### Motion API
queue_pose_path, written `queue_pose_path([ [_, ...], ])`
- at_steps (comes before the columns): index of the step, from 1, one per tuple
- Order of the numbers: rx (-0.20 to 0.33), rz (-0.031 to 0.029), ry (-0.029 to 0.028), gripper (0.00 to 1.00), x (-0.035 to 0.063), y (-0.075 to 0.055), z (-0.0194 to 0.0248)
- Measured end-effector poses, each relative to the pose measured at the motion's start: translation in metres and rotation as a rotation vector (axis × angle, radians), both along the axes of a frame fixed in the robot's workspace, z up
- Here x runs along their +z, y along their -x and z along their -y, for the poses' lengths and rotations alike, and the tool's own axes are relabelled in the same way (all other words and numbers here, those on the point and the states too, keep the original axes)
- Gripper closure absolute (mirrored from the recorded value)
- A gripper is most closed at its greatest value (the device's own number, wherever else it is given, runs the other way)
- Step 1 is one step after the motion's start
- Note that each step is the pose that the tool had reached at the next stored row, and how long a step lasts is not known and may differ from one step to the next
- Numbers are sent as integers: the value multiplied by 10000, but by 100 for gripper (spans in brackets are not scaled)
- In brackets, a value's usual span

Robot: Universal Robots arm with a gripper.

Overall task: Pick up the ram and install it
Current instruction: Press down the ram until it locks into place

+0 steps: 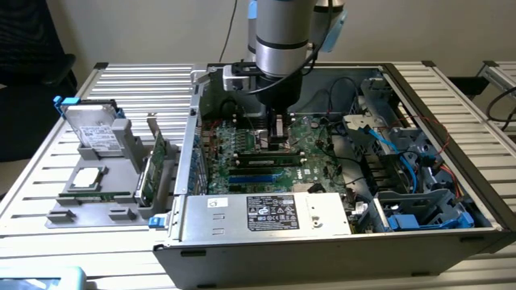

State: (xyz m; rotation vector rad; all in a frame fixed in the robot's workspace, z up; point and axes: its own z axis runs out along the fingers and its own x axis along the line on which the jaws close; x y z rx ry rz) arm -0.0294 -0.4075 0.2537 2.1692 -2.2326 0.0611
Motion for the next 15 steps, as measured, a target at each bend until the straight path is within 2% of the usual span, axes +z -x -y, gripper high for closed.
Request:
queue_pose_path([
  [7,-1024,1,0,89,0,0,0],
  [15,-1956,16,9,89,0,0,0],
])
